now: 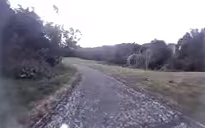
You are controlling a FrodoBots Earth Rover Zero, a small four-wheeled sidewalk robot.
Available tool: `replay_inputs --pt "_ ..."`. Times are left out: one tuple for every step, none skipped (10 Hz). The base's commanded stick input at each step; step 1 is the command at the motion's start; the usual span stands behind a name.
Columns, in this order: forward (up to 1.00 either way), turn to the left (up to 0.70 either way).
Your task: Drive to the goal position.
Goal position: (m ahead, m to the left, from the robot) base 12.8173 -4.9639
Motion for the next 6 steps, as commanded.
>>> replay_inputs --pt "0.7 0.0" --pt "0.7 0.0" --pt "0.7 0.0" --pt "0.7 0.0" --pt "0.7 0.0" --pt "0.7 0.0"
